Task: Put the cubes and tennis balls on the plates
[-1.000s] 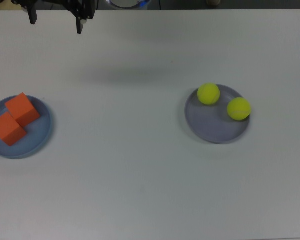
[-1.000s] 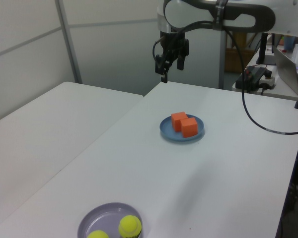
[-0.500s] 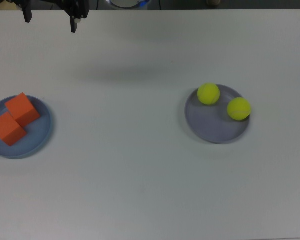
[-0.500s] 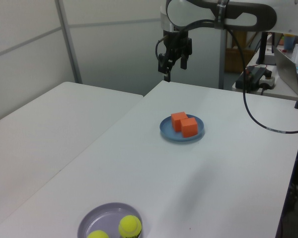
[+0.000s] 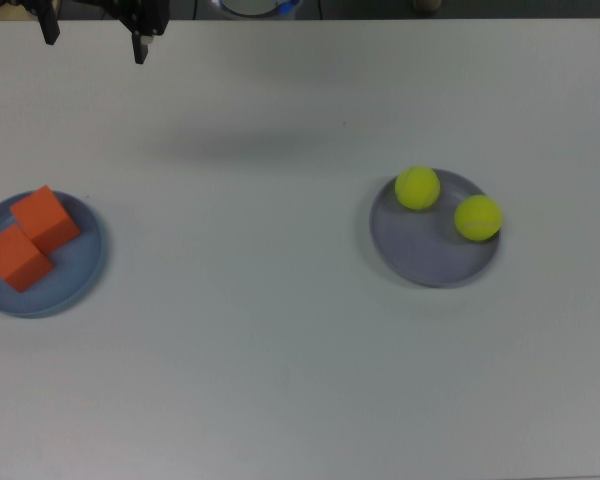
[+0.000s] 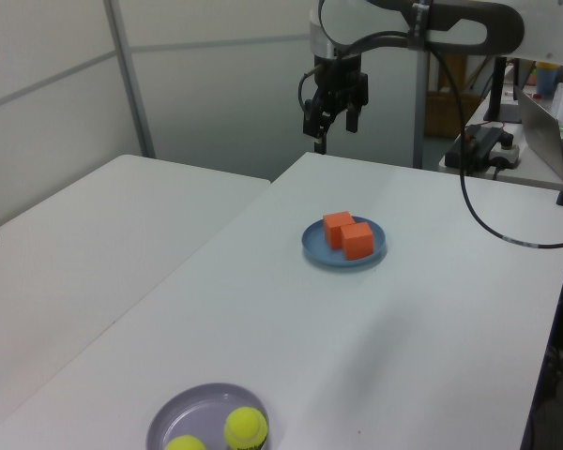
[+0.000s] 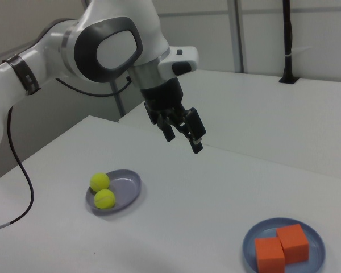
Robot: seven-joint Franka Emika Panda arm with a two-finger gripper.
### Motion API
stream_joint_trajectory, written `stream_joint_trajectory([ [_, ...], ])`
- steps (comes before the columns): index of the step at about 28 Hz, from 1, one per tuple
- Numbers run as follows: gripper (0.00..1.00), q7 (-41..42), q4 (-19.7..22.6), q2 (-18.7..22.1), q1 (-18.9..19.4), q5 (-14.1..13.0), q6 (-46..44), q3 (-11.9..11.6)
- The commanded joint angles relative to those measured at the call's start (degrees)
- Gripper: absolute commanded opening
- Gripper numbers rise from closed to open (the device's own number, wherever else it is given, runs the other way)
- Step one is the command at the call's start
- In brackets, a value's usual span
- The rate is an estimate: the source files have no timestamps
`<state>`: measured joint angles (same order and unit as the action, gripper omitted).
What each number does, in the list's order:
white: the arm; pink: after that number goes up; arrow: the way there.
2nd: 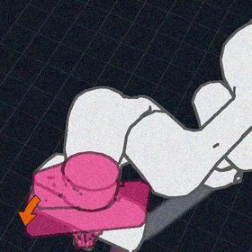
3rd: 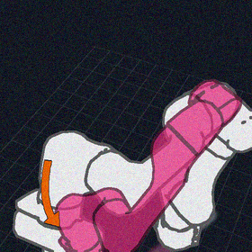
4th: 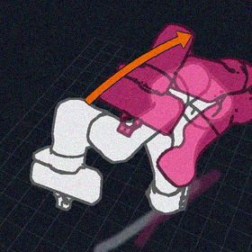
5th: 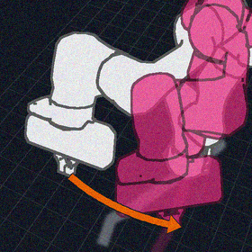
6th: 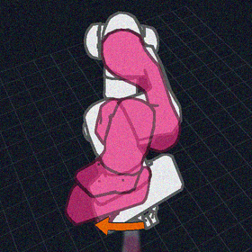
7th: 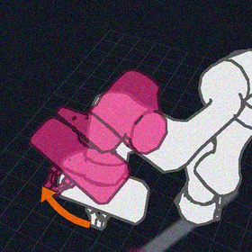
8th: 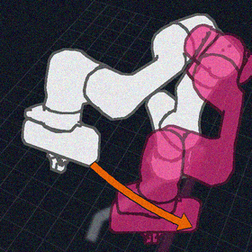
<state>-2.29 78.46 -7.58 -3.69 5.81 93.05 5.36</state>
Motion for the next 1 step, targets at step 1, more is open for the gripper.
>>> stream_joint_trajectory([
  [1, 1.00, 1.85, 1.79, 2.04, -0.45, -1.60, -1.03, -0.53],
])
